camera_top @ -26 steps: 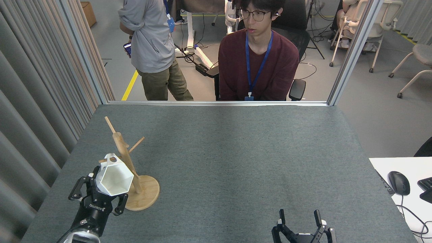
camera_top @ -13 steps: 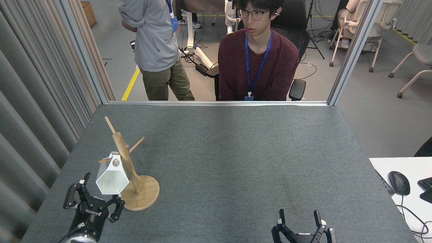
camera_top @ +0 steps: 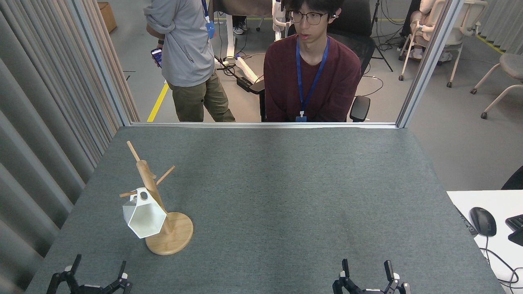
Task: Hang cup on storage rack
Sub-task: 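Open the left gripper and pull it back from the rack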
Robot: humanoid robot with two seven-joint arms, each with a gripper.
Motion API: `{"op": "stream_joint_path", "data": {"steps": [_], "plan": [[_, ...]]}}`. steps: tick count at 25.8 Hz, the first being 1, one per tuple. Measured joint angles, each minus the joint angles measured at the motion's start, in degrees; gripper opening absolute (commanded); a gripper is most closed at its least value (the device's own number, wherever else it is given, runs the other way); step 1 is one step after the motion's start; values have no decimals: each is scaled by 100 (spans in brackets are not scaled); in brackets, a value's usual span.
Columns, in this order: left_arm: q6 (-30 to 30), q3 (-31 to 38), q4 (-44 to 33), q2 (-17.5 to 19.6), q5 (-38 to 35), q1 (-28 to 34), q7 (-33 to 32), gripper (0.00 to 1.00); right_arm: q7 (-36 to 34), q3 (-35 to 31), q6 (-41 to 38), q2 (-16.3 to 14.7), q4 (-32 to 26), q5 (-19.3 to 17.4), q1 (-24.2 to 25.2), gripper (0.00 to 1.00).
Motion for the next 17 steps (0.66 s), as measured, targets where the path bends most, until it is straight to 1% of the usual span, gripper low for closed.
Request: {"op": "stream_joint_path", "data": {"steps": [2,4,5,7,9,12,17], "plan": [[-584,0,-338,80,896,315,-290,100,0,-86,-73,-17,-88,-2,170,100],[-1024,5,-562,176,1678,549,-612,100,-14,-233,-226,-34,-192,-6,367,100],[-1212,2,-652,216,2023,643,-752,100,-22,-330,-317,-37,-232,-9,455,100],[-1461,-16,-791,278,2481,790,-920,100,-62,-592,-558,-38,-304,-15,608,100],[-1597,-40,-863,312,2721,864,-984,100,-92,-878,-797,-31,-339,-23,698,100],[-1686,-63,-909,338,2876,913,-1028,100,-105,-1245,-1079,-25,-360,-32,763,100],[-1710,-139,-964,345,2941,934,-1043,100,-125,-1480,-1197,-35,-367,-35,783,100]]}}
